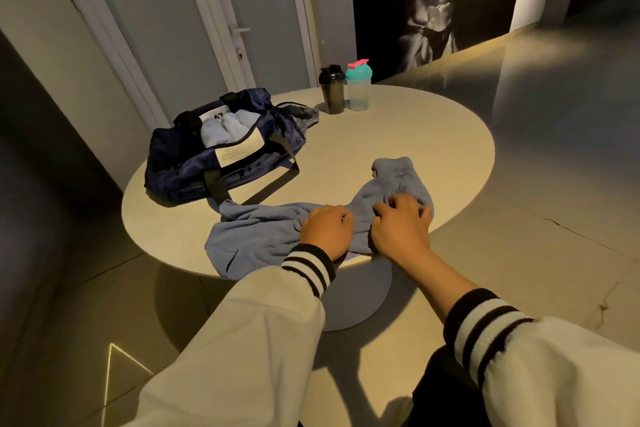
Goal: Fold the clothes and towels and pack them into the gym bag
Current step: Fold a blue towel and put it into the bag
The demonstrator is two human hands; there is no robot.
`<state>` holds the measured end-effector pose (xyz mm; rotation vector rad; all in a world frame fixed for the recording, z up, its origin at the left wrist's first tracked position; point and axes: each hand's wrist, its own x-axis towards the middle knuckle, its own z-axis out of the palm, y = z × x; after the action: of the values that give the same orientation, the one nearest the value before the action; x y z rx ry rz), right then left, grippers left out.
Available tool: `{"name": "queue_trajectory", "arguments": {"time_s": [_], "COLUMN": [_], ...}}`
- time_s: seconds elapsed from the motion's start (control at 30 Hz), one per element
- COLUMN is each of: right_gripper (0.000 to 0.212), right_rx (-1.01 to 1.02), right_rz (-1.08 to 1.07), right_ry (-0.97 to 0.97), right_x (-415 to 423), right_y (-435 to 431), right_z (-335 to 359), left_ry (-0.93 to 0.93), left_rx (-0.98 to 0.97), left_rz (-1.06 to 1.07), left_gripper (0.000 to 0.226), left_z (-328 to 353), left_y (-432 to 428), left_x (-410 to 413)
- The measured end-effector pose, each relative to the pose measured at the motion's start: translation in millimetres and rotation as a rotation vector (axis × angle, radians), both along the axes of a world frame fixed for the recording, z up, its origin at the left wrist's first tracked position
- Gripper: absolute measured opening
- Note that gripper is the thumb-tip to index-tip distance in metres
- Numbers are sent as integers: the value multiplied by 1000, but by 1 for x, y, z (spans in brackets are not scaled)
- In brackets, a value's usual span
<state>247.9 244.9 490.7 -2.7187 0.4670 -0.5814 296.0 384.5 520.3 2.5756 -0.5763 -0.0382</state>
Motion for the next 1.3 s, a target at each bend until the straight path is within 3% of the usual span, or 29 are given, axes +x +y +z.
{"name": "queue_trajectory", "arguments": {"time_s": [0.1, 0.3, 0.4, 0.47, 0.57, 0.77, 0.9, 1.0, 1.07, 1.13, 1.2, 1.3], "right_gripper": [24, 37, 35, 50, 69, 31, 32, 39, 44, 33, 26, 31], "right_rx": [60, 55, 9, 19, 126, -23, -57, -77, -79, -88, -72, -35], "right_rz": [137, 63, -6, -75, -79, -24, 42, 22, 18, 18, 39, 70], "right_ry": [105, 318, 209, 74, 46, 29, 136, 114, -17, -53, 4, 65], "right_x": [5, 5, 2, 5, 13, 15, 15, 13, 7, 3, 2, 1], "right_y": [2, 2, 2, -4, -13, -6, -14, -20, -15, -7, -1, -2], "right_z": [9, 27, 31, 33, 35, 18, 9, 5, 7, 6, 1, 1], "left_ry": [52, -14, -109, -162, -154, -208, -192, -217, -347, -404, -344, -247], "left_rx": [59, 42, 38, -30, -61, 75, 257, 267, 217, 201, 213, 290], "left_rz": [-18, -61, -54, 7, 52, -68, -104, -72, -70, -85, -115, -129], "left_gripper": [21, 24, 26, 46, 64, 35, 51, 63, 54, 41, 38, 48], "left_z": [5, 8, 4, 7, 11, -18, -22, -26, -26, -24, -23, -26], "left_y": [-8, -8, -7, -9, -15, -18, -9, 1, 4, 5, 6, 10], "left_x": [-3, -6, 3, 13, 19, 12, 12, 16, 15, 11, 7, 6]}}
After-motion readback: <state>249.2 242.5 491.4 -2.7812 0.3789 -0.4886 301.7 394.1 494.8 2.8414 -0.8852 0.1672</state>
